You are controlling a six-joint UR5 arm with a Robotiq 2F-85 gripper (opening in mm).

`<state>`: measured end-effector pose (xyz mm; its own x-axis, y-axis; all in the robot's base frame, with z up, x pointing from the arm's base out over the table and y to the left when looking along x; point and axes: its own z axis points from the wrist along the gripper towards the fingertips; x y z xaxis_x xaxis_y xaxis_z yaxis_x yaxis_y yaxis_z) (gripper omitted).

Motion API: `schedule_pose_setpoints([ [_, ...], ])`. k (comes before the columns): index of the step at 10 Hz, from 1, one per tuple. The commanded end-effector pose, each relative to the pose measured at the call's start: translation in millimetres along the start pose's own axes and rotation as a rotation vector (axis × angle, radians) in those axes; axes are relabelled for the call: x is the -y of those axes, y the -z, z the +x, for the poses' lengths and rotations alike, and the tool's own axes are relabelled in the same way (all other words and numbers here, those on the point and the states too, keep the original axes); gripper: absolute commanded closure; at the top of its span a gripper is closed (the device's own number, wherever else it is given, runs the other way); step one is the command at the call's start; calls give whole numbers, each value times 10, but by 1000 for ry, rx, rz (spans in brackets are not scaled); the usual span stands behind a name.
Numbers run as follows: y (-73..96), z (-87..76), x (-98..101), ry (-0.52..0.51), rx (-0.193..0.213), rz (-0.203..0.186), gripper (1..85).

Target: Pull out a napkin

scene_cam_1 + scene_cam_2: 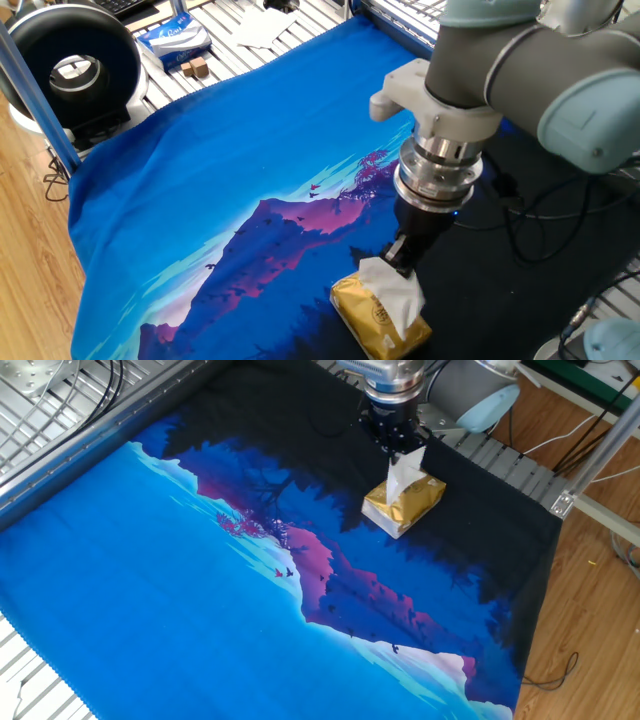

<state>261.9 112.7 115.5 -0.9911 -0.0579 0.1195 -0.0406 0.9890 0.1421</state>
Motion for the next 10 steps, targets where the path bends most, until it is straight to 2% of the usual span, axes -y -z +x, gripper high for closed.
schedule_pose_setpoints([
  [1, 139, 90, -119, -18, -39, -24, 847],
  [8, 303, 157, -145, -17, -51, -33, 847],
  [10, 314, 123, -138, -15, -37, -29, 847],
])
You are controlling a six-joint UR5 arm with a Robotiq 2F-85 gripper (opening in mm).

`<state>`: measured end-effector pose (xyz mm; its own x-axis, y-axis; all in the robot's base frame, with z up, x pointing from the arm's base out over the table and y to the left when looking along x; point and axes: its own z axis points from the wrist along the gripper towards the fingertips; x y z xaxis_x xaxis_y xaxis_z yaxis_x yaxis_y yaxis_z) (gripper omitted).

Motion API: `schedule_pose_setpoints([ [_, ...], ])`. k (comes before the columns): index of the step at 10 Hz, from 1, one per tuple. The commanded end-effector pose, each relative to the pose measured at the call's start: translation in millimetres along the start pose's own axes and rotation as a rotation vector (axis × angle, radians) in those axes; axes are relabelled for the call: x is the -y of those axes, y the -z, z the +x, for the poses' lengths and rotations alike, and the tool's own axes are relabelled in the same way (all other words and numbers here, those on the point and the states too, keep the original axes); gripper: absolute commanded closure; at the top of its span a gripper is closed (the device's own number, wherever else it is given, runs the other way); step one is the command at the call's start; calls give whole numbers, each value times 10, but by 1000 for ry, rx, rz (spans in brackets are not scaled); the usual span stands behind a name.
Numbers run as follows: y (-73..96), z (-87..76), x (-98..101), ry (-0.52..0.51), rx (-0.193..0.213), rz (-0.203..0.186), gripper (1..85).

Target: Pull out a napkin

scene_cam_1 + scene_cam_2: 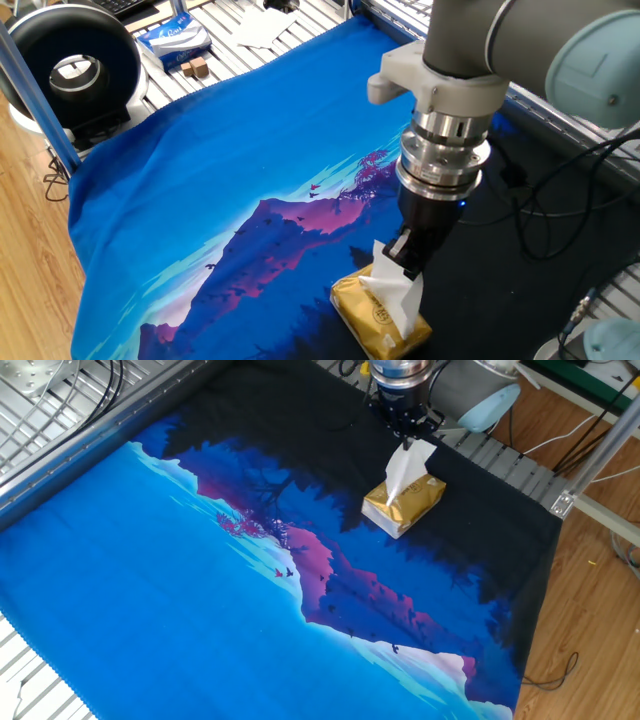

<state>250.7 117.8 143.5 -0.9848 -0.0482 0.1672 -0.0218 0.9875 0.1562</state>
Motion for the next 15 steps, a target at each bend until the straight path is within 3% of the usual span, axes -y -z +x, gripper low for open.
schedule_pose_setpoints([
  [1, 60, -35, -48, 1, 17, -13, 847],
  [5, 70, -82, -14, 1, 35, 4, 847],
  [7, 164, -152, -96, -6, 64, 46, 847],
  [9, 223, -171, -153, -4, 96, 53, 847],
  [12, 291, -120, -193, 3, 136, 42, 847],
  [14, 336, -73, -99, 5, 160, 81, 847],
  [15, 357, -19, -182, 2, 171, 54, 847],
])
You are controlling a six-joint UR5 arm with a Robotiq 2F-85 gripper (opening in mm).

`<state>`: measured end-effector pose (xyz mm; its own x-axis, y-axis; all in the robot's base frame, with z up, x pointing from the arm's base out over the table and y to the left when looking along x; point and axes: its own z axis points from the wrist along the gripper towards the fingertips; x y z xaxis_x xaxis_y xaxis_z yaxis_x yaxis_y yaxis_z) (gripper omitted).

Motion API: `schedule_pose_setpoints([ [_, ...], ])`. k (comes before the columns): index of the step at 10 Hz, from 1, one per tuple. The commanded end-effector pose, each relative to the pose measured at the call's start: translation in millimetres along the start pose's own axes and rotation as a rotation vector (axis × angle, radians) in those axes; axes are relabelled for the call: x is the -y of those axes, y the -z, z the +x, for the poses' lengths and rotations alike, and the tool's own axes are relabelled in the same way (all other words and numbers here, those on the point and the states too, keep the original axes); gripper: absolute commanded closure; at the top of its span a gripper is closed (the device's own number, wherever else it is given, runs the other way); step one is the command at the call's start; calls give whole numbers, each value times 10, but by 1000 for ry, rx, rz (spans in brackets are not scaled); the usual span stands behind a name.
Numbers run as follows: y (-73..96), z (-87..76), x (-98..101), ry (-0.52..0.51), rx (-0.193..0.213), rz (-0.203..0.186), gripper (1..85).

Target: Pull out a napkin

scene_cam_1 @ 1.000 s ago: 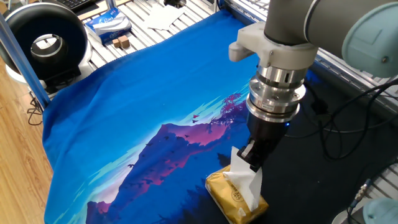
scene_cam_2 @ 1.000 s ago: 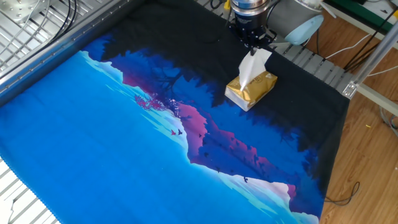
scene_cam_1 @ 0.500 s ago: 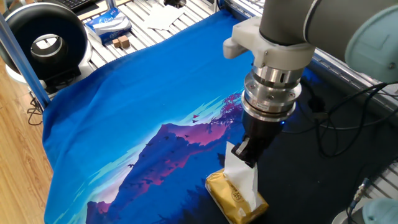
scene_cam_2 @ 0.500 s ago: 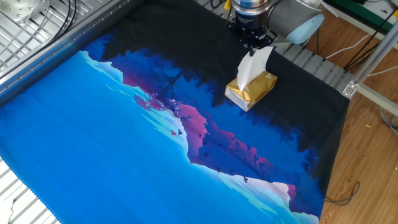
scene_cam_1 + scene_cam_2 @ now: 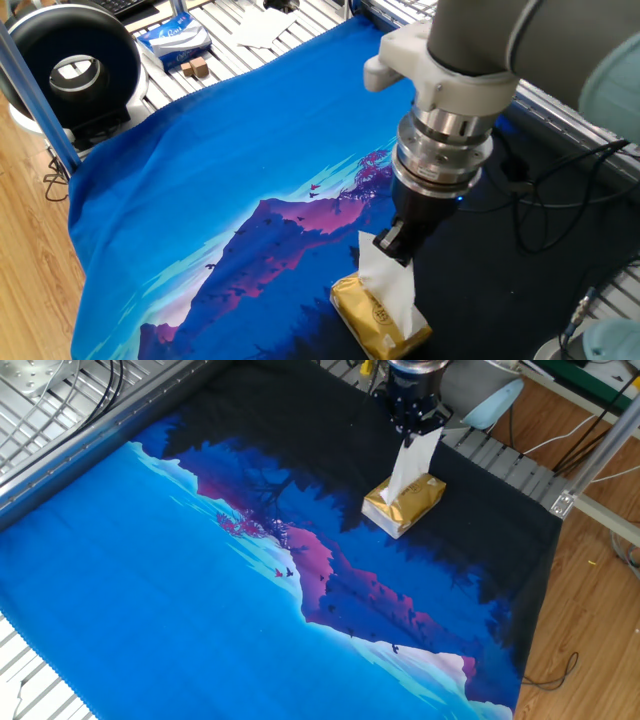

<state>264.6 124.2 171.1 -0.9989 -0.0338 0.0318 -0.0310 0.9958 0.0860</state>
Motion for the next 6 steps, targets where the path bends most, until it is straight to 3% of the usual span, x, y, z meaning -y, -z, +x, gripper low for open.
schedule_pose_setpoints([
  [1, 118, 116, -97, -5, 42, -22, 847],
  [5, 161, 263, -109, -5, 47, -27, 847],
  [6, 166, 350, -104, -2, 26, -24, 847],
])
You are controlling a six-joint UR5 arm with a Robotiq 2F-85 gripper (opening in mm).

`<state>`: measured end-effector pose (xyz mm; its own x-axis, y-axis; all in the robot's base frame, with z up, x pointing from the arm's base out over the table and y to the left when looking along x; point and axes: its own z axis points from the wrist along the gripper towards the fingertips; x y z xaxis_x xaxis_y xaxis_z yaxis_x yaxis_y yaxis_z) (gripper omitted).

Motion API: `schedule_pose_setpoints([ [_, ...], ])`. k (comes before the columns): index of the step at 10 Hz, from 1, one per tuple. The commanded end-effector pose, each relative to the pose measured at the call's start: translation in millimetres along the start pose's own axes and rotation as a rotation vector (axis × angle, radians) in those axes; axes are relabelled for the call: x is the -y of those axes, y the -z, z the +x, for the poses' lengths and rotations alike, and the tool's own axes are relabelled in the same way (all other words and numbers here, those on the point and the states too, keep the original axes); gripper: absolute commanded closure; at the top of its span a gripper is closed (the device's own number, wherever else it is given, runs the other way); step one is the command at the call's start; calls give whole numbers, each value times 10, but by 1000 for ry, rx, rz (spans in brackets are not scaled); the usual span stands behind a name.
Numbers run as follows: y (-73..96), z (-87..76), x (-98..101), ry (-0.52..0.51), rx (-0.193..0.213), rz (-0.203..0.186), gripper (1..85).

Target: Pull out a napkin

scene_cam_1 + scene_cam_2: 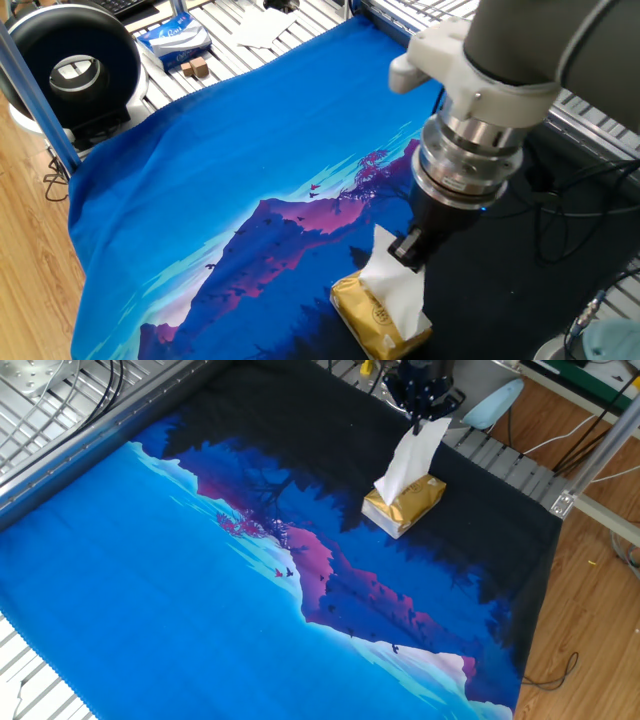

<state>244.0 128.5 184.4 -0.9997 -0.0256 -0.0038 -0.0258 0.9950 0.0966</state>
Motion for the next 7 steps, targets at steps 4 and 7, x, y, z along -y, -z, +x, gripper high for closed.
schedule_pose_setpoints([
  [4, 132, 773, 3, 36, -237, -1, 847],
  [7, 243, 1101, -108, 36, -386, -47, 847],
])
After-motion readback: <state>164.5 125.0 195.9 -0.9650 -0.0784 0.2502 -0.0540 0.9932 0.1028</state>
